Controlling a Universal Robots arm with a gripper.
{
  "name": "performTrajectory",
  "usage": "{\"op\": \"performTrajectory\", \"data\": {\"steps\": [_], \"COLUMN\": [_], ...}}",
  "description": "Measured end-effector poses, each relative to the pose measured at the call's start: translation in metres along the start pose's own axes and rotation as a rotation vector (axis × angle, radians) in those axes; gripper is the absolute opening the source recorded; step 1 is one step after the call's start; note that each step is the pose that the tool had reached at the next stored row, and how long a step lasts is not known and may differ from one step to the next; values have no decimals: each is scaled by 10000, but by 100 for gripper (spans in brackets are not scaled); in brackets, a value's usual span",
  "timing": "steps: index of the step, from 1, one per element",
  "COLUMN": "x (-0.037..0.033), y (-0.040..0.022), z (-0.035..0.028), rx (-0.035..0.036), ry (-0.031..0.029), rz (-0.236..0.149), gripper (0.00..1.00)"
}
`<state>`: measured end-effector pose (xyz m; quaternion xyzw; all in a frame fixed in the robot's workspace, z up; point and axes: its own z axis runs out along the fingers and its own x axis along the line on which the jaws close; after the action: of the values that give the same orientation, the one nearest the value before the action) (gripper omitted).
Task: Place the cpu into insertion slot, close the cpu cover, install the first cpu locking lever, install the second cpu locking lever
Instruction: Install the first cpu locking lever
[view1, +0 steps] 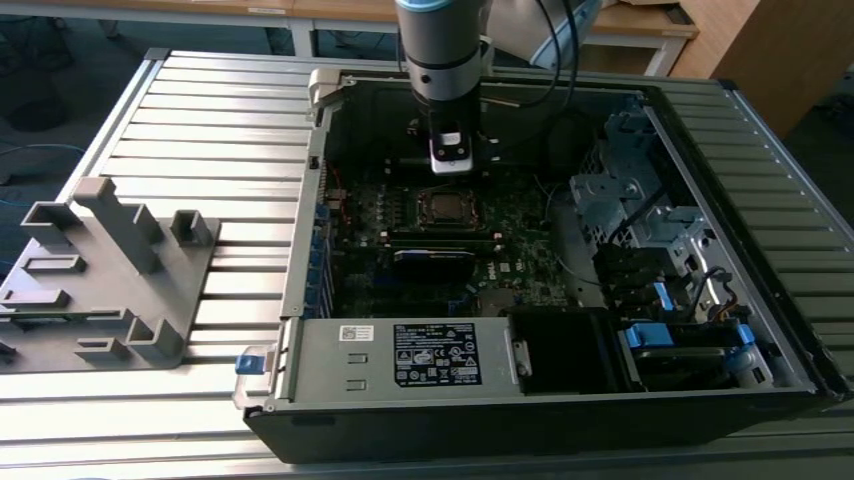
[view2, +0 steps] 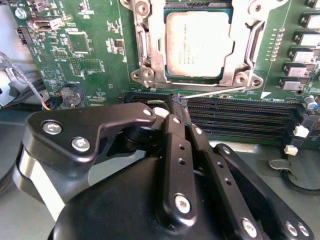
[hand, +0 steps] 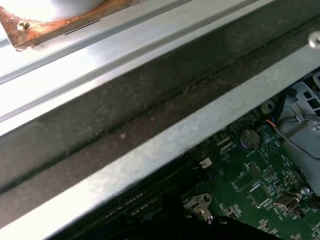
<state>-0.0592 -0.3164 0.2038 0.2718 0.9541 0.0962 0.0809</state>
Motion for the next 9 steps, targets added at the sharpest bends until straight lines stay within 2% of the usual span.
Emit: {"op": "performTrajectory", "data": {"steps": [9], "x": [-25], "y": [22], "z": [10], "rx": [1], "ry": [-2], "rz": [7], "gripper": [10]}}
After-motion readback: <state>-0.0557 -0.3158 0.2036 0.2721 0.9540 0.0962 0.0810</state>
